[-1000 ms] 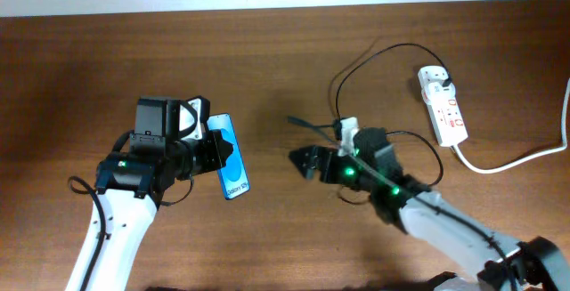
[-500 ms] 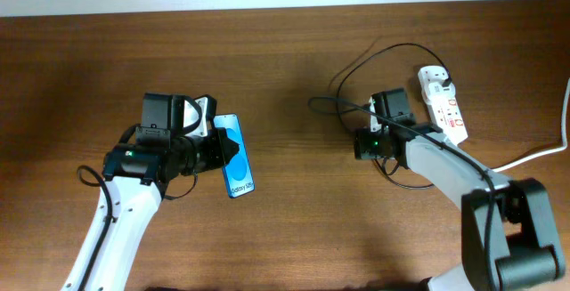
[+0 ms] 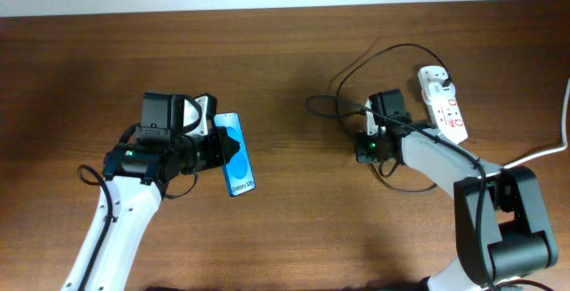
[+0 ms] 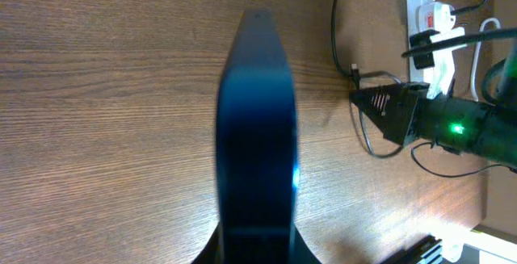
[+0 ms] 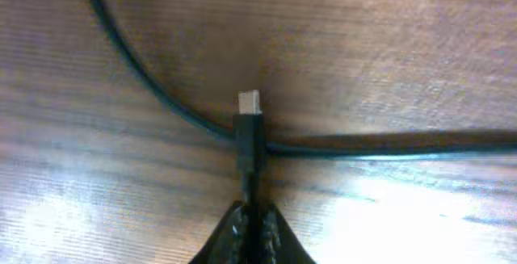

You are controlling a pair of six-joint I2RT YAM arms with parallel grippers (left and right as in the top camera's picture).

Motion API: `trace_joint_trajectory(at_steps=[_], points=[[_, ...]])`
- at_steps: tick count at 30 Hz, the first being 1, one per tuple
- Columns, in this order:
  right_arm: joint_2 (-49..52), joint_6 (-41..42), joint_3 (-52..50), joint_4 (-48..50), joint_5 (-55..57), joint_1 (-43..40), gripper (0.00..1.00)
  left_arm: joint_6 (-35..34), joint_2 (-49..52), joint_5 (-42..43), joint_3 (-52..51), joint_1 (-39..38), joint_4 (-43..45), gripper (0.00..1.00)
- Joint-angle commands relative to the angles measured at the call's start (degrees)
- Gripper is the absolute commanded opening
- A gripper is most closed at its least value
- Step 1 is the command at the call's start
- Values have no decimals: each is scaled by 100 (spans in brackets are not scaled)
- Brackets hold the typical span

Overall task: Plug charger to phone and switch on socket
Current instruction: 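Move the right gripper to the black cable and grasp the USB-C plug, then carry the plug with the right gripper toward the phone's bottom port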

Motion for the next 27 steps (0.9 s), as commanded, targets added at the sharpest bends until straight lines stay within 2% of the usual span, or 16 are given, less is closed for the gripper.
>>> trace_joint_trajectory(at_steps=[1, 4, 7, 8, 10, 11, 14, 17, 18, 19, 23, 25, 27], points=[[-15, 37, 284, -787, -544, -20, 8, -59, -17, 149, 22, 9, 35, 0], [-125, -726, 391, -1377, -2142, 120, 8, -59, -17, 280, 22, 9, 31, 0], [-116, -1226, 380, -1495, -2197, 623, 8, -59, -17, 299, 22, 9, 31, 0], [-116, -1224, 380, -1471, -2015, 835, 13, -59, -17, 299, 22, 9, 28, 0], [-116, -1224, 380, -1445, -1462, 1067, 40, -59, -17, 299, 22, 9, 31, 0], [-116, -1222, 380, -1416, -1397, 1069, 47, -59, -17, 299, 22, 9, 31, 0], [-114, -1224, 380, -1019, -1344, 1071, 58, -59, -17, 299, 22, 9, 28, 0], [-109, -1399, 365, -925, -1145, 1307, 59, -59, -17, 299, 22, 11, 31, 0], [-98, -1394, 339, -863, -708, 1473, 57, -107, -17, 299, 22, 11, 31, 0], [-9, -1392, 284, -798, -212, 1733, 49, -439, -17, 227, 22, 26, 33, 0], [90, -1353, 146, -645, 28, 1799, 37, -662, -17, -98, 22, 31, 35, 0], [92, -1351, -31, -627, 240, 1799, 37, -1071, -17, -704, 22, 92, 11, 0], [92, -1351, -101, -549, 240, 1799, 33, -1110, -17, -754, 22, 435, -13, 0]])
